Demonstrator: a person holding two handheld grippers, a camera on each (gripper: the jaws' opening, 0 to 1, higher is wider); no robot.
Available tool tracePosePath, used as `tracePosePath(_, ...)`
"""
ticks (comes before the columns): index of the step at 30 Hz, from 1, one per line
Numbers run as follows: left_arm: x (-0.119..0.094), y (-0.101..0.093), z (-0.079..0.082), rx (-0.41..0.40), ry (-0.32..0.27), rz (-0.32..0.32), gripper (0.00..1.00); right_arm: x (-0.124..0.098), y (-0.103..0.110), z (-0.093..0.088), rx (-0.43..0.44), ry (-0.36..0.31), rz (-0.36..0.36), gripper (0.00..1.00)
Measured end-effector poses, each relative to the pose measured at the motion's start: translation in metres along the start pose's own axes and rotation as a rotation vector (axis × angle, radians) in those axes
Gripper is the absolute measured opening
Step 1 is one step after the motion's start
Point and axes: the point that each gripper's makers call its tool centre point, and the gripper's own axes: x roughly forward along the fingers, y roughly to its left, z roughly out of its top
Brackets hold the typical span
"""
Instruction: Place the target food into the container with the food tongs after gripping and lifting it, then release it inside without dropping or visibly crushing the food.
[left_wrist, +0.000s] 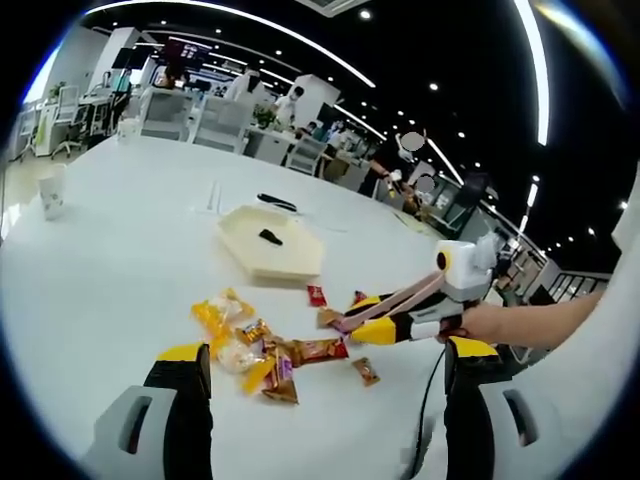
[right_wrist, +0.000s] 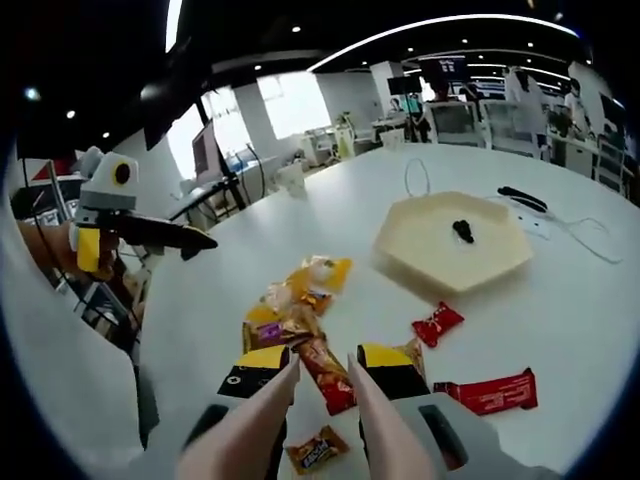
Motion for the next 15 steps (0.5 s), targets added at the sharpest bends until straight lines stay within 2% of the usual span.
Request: tracePosePath(15, -0.0001, 0.0018, 0.0020, 0.013, -0.006, 0.002, 0.97, 0.0066, -0.0038, -0.0088, -0.023, 0.020, 0.001, 0.26)
